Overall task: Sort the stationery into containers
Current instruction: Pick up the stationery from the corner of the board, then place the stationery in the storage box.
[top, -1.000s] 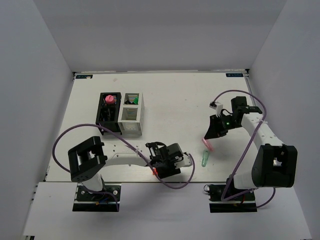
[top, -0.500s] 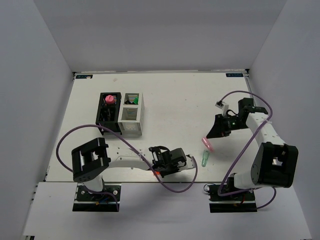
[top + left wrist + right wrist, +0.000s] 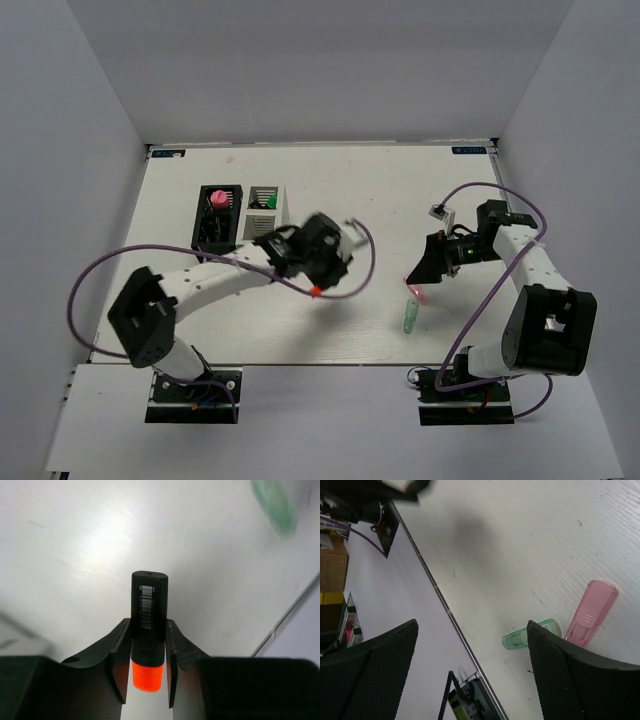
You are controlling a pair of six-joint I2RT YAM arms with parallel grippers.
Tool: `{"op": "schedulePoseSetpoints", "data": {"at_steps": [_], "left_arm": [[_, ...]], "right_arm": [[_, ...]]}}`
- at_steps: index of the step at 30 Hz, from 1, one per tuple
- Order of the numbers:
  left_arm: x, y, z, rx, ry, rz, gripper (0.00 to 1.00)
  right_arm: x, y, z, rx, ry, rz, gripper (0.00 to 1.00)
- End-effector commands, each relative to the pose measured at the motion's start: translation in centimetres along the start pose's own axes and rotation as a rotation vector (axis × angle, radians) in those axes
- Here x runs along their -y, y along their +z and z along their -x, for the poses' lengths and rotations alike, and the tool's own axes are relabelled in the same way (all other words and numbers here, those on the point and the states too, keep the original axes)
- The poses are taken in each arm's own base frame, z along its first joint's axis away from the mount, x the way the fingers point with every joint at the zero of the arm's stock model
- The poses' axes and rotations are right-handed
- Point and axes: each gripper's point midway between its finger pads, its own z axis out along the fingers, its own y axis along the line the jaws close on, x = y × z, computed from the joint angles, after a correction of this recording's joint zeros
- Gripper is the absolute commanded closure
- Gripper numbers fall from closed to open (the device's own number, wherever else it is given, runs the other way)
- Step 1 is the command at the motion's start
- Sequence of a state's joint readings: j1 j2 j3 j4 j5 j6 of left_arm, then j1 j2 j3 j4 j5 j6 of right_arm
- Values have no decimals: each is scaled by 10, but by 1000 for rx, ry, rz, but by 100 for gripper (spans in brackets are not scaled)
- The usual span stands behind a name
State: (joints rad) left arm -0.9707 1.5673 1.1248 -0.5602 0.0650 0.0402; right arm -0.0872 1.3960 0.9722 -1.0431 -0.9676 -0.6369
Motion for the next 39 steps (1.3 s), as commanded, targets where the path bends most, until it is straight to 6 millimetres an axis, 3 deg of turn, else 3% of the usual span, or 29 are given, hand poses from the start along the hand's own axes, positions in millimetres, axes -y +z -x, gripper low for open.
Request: {"op": "schedulePoseSetpoints", "data": {"at_steps": [1, 2, 3, 4, 5, 6, 7, 8, 9, 13, 16, 20, 28, 39], "left_arm": [[-51, -82, 95, 384, -200, 44, 100], [-86, -100, 112, 491, -247, 147, 100], [-109, -112, 115, 534, -301, 203, 100], [-127, -120, 117, 565, -318, 248, 100], [-153, -131, 115, 587, -357, 386, 100], [-172, -145, 128, 670, -346, 449, 100], [-183, -150, 129, 691, -355, 492, 100], [-209, -159, 123, 724, -402, 644, 100], [-216, -165, 129, 775, -392, 674, 100], [-254, -179, 129, 931, -401, 806, 100], [-272, -170, 125, 957, -418, 838, 100], [-292, -164, 115, 981, -447, 887, 100], [-319, -138, 88, 912, -501, 935, 100], [-320, -101, 52, 838, -551, 919, 100]], "right_arm": [[-4, -2, 8, 52, -9, 41, 10], [-2, -2, 8, 51, -25, 39, 10], [-3, -1, 7, 46, -16, 59, 10], [-1, -5, 14, 49, -14, 69, 21], [-1, -4, 12, 39, -6, 100, 55], [-6, -4, 11, 29, 61, 153, 94], [-6, -3, 13, 35, 109, 190, 100], [-11, -9, 21, 43, 50, 217, 100], [-15, -8, 20, 32, 141, 275, 100], [-23, -15, 27, 57, 152, 341, 100], [-25, -16, 21, 60, 71, 329, 100], [-35, -18, 20, 86, -29, 315, 86], [-40, -20, 20, 118, -95, 291, 81], [-38, -23, 24, 133, -73, 298, 80]]}}
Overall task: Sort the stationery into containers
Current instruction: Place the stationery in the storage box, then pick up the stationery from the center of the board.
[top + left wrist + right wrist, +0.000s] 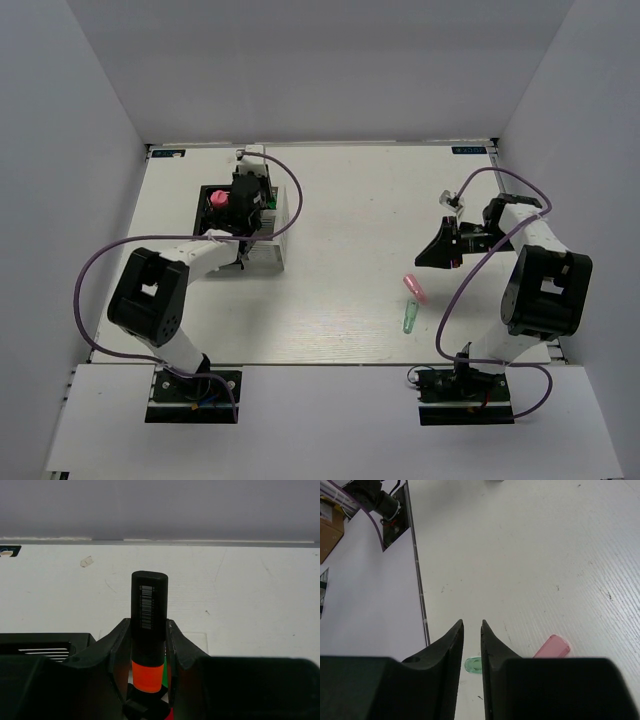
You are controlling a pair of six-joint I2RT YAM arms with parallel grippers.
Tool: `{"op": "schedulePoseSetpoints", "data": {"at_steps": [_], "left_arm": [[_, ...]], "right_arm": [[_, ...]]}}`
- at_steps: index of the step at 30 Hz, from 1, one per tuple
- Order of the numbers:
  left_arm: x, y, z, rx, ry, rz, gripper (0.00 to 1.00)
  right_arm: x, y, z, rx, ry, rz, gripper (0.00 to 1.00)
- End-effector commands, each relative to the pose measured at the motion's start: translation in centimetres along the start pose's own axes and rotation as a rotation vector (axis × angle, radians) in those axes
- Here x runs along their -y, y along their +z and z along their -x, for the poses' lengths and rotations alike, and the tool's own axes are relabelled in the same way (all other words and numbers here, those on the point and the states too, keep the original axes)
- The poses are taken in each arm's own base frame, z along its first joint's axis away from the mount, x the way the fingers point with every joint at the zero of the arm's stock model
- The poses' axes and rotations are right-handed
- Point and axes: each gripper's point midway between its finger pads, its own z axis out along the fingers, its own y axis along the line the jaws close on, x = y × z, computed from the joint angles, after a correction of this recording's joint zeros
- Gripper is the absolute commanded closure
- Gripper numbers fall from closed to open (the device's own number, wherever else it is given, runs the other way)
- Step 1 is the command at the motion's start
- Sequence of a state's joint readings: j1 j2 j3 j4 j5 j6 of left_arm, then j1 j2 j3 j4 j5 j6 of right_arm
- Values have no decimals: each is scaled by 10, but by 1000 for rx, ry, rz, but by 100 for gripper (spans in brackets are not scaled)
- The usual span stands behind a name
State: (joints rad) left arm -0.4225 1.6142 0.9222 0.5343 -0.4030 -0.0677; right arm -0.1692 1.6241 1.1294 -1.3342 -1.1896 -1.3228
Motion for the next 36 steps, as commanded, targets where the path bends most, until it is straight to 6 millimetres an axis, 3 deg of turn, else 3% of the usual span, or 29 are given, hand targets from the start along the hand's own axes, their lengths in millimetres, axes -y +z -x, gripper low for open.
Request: {"op": "schedulePoseSetpoints", "data": {"at_steps": [1, 8, 9, 11, 12, 13, 16, 21, 22, 23, 24, 25, 26, 27, 28, 29, 30, 31, 32, 33, 34, 35, 36], "left_arm": [[-2, 2, 1, 19, -36, 12, 100], [-2, 7, -7, -4, -47, 26, 90], [-1, 8, -7, -3, -48, 28, 78], [-2, 7, -9, -10, -53, 28, 64], [-3, 6, -10, -13, -56, 30, 42], [-2, 5, -10, -12, -62, 27, 32], [-3, 1, -6, -10, -69, 22, 20], [3, -11, 28, 37, -108, -22, 18], [8, -17, 46, 67, -127, -45, 25], [9, -22, 46, 45, -120, -55, 31], [18, -28, 49, 39, -120, -90, 39], [30, -45, 62, -1, -105, -166, 65], [37, -50, 79, 29, -125, -206, 76], [48, -66, 72, -52, -119, -253, 83], [59, -82, 67, -149, -102, -318, 86], [72, -94, 78, -180, -122, -382, 87], [77, -119, 48, -368, -71, -406, 85], [84, -134, 48, -412, -62, -459, 77], [94, -150, 48, -457, -48, -526, 58], [93, -179, 21, -611, -1, -555, 49], [97, -194, 12, -646, 34, -592, 39], [100, -214, 14, -648, 48, -630, 33], [92, -231, -17, -738, 84, -628, 26]], "right_arm": [[-50, -5, 7, 21, 249, 87, 76], [-55, -5, 5, 24, 215, 81, 53], [-55, -5, 5, 27, 217, 80, 51], [-57, -5, 5, 25, 207, 79, 48], [-57, -5, 4, 23, 210, 80, 43], [-57, -5, 5, 24, 203, 77, 42], [-59, -6, 3, 13, 189, 72, 10], [-62, -9, 5, -1, 154, 49, 10], [-61, -10, 5, -13, 150, 38, 10], [-61, -11, 6, -22, 136, 22, 10], [-40, -15, -1, -79, 138, -61, 10], [-24, -18, 1, -94, 14, -156, 10], [-36, -22, -5, -129, 42, -211, 10], [-5, -46, -13, -220, 45, -480, 10], [24, -50, -23, -235, -26, -603, 10], [48, -66, -8, -206, -97, -763, 10], [55, -97, -15, -264, -151, -983, 10], [64, -108, 3, -212, -229, -1064, 10], [72, -110, 0, -176, -226, -1108, 10], [67, -115, 3, -122, -184, -1156, 10], [64, -108, -1, -109, -148, -1121, 10], [49, -92, 1, -103, -120, -1007, 18], [47, -83, -6, -126, -58, -946, 31]]}}
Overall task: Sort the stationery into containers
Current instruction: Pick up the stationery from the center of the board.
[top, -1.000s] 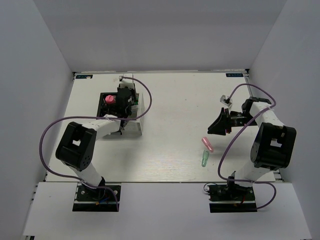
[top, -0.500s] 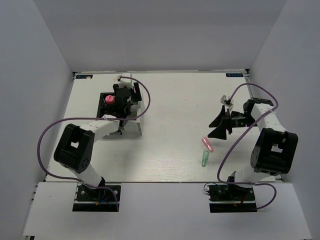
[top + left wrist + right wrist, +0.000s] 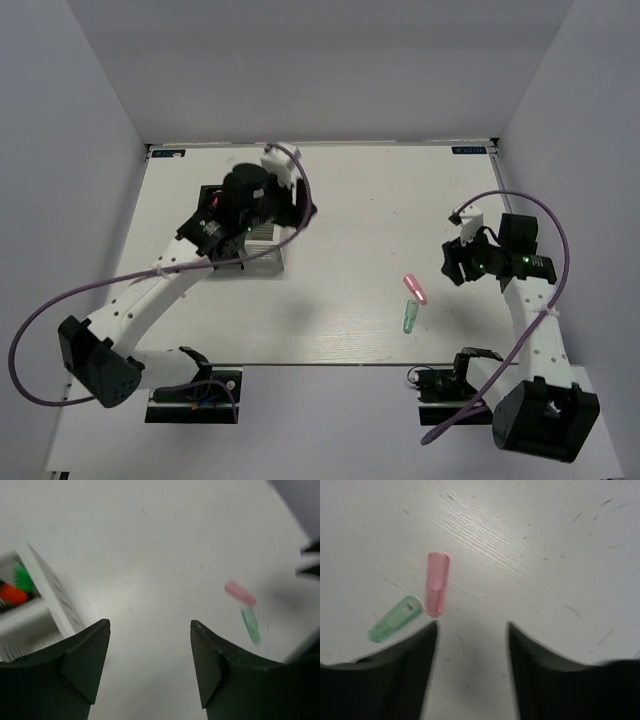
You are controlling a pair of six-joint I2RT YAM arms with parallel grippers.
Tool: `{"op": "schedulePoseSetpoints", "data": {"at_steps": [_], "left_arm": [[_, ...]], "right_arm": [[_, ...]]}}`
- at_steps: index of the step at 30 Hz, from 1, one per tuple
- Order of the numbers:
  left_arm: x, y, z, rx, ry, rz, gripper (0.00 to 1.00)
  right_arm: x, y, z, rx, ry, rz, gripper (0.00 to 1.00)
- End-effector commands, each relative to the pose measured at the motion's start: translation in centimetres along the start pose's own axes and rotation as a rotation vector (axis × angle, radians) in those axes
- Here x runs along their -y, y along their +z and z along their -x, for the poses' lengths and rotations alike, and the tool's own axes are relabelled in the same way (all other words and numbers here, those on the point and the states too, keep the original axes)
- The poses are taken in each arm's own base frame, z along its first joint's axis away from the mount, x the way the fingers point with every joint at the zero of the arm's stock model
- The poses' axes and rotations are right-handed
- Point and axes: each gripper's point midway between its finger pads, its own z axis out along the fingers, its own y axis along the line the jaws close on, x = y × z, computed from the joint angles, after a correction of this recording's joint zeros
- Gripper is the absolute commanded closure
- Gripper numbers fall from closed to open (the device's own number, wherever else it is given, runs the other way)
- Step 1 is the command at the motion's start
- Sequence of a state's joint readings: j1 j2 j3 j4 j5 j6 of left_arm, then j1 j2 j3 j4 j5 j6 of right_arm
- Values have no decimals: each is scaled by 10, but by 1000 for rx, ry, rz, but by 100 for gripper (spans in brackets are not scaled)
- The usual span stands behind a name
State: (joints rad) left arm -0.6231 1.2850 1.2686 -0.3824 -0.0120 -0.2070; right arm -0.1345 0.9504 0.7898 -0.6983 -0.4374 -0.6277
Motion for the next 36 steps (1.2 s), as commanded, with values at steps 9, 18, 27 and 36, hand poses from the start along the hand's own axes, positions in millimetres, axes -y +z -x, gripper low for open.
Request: {"op": "schedulePoseSetpoints", "data": {"at_steps": [9, 18, 27, 36], "left_arm": [[24, -117, -240, -560, 78, -101, 37], [28, -127, -257, -560, 160, -73, 46], [24, -136, -249, -520, 159, -69, 37], [19, -142, -254, -520, 141, -61, 36]], "right_arm": [[-37, 35, 10, -252, 346, 273, 80], [-52, 84, -22, -417, 175, 155, 44], [-48, 105, -44, -504, 72, 95, 39], [-52, 109, -70, -592, 28, 104, 39]]}}
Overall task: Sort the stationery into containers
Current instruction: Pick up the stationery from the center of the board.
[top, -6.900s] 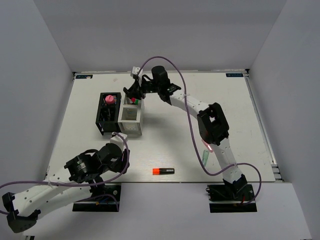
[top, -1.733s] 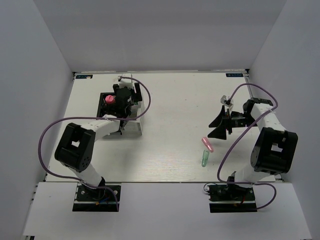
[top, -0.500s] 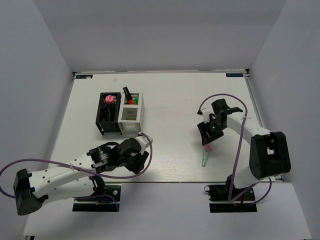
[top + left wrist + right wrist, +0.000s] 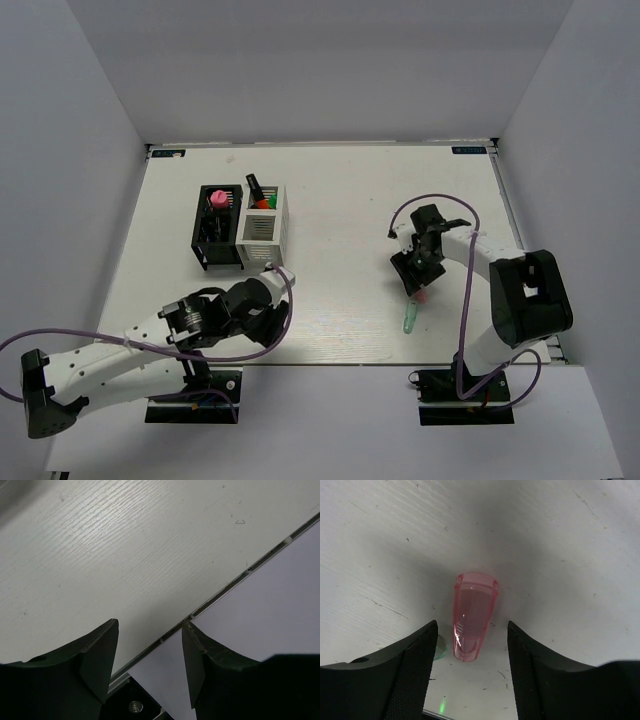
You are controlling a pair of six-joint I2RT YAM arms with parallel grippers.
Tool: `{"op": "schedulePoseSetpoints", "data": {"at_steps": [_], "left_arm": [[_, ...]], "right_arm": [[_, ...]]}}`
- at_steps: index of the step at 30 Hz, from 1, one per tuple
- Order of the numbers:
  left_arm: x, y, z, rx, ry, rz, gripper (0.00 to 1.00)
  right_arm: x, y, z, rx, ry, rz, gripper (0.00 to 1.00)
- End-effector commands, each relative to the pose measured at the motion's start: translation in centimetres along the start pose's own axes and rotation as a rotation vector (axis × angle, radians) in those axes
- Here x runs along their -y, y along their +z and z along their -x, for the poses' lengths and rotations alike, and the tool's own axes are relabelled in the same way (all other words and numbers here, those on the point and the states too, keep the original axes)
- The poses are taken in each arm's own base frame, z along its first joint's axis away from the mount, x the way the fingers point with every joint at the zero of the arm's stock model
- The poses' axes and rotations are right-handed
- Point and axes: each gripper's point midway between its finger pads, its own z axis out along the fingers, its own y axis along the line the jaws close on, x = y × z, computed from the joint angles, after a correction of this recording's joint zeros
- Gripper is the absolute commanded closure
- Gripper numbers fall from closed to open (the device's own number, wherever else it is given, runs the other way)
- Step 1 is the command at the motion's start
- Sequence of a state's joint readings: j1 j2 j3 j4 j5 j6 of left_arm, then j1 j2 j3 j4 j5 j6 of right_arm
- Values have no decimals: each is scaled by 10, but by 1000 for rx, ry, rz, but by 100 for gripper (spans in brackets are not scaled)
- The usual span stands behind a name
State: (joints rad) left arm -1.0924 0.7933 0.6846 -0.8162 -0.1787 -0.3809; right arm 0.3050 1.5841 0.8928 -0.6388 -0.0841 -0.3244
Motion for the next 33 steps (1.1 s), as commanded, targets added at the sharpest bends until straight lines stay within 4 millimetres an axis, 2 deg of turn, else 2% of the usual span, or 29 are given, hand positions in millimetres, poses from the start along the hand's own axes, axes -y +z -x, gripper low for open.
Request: {"op": "schedulePoseSetpoints", "data": {"at_steps": [1, 4, 9, 14, 18, 20, 21, 22, 23, 24, 25, 26, 27, 28, 30, 31, 32, 33], "left_arm": [[-4, -3, -3, 11, -14, 14, 36], [-6, -6, -3, 27, -20, 17, 36], [-8, -14, 1, 62, -33, 17, 36], [-12, -18, 0, 77, -47, 27, 36], [-14, -19, -2, 80, -49, 29, 36], [-13, -22, 0, 87, -51, 22, 36], [-13, -24, 1, 91, -50, 21, 36], [-12, -27, 5, 103, -52, 19, 36], [-13, -30, 8, 114, -55, 19, 36], [-13, -36, 15, 141, -57, 18, 36], [-14, -37, 13, 136, -55, 21, 36], [-16, -40, 18, 156, -57, 32, 36], [-17, -44, 21, 174, -60, 32, 36], [-19, -47, 22, 183, -64, 41, 36], [-25, -54, 27, 224, -78, 59, 36], [-27, -57, 27, 232, -87, 67, 36], [-29, -65, 33, 272, -98, 64, 36], [-34, -67, 32, 276, -101, 89, 36]], "right_arm": [[2, 5, -8, -18, -26, -22, 39], [3, 10, -14, -37, -27, -37, 42], [5, 22, -27, -89, -51, -83, 62], [6, 29, -33, -126, -78, -117, 74], [-1, 20, -21, -81, -105, -101, 96], [-7, 4, -5, -12, -171, -76, 100], [-18, -1, -1, 10, -191, -22, 100], [-29, -15, 20, 63, -251, 23, 100], [-34, -25, 29, 94, -291, 42, 100], [-50, -50, 55, 165, -351, 102, 100], [-59, -51, 51, 156, -373, 147, 100], [-64, -68, 73, 218, -422, 163, 100], [-84, -87, 88, 277, -472, 238, 100], [-92, -93, 96, 293, -503, 265, 100], [-111, -123, 127, 390, -577, 310, 100], [-125, -123, 134, 406, -603, 368, 100], [-137, -142, 151, 479, -627, 405, 100], [-145, -148, 165, 535, -639, 420, 100]]}}
